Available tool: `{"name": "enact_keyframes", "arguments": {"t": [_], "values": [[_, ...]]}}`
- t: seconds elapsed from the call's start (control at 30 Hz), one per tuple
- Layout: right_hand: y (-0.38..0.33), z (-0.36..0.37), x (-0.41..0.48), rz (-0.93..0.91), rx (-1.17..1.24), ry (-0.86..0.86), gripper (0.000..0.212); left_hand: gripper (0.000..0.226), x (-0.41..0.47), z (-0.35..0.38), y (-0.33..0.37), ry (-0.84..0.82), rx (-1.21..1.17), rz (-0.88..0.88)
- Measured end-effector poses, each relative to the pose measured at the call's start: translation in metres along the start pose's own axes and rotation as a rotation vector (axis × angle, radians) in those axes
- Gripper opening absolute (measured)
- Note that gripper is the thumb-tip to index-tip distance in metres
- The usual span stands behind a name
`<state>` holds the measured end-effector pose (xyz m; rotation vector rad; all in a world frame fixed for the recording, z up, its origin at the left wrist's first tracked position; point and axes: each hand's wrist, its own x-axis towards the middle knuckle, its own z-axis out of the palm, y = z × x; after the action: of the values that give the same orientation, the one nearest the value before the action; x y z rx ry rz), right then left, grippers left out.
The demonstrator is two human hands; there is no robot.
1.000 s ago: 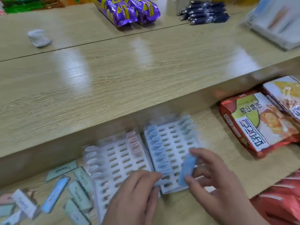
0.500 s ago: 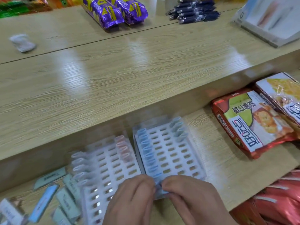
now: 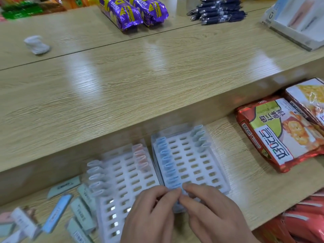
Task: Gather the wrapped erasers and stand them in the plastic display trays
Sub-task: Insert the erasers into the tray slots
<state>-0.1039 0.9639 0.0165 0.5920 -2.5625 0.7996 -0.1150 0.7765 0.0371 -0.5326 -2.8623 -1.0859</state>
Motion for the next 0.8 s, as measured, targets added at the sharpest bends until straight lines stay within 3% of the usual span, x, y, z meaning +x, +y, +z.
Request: {"name": "enact_keyframes", "arguments": {"t": [0.1, 0.23, 0.33, 0.4, 0.47, 0.53, 0.63, 0.8], "values": [[-0.006, -0.006, 0.009, 0.050, 0.016, 0.047, 0.030, 0.036, -0.004, -0.003, -0.003, 0.130, 0.019, 0.092], [-0.033, -0.002, 0.038, 0.079, 0.005, 0.124, 0.016, 0.022, -0.011, -0.039, -0.015, 0.338, 0.040, -0.005], [-0.065, 0.018, 0.071, -0.012, 0.075, 0.015, 0.028, 0.019, -0.012, -0.075, -0.037, 0.596, 0.079, -0.125], [-0.096, 0.039, 0.094, -0.055, 0.074, -0.085, 0.036, 0.017, -0.016, -0.095, -0.059, 0.706, 0.133, -0.294], [-0.130, 0.069, 0.111, -0.049, 0.023, -0.162, 0.035, 0.027, -0.026, -0.109, -0.086, 0.687, 0.206, -0.487], [-0.160, 0.105, 0.120, -0.003, -0.072, -0.223, 0.034, 0.042, -0.038, -0.118, -0.115, 0.552, 0.286, -0.559], [-0.184, 0.150, 0.125, 0.117, -0.260, -0.283, 0.039, 0.043, -0.048, -0.118, -0.143, 0.334, 0.405, -0.504], [-0.192, 0.188, 0.121, 0.248, -0.539, -0.334, 0.045, 0.040, -0.043, -0.113, -0.156, 0.215, 0.446, -0.497]]}}
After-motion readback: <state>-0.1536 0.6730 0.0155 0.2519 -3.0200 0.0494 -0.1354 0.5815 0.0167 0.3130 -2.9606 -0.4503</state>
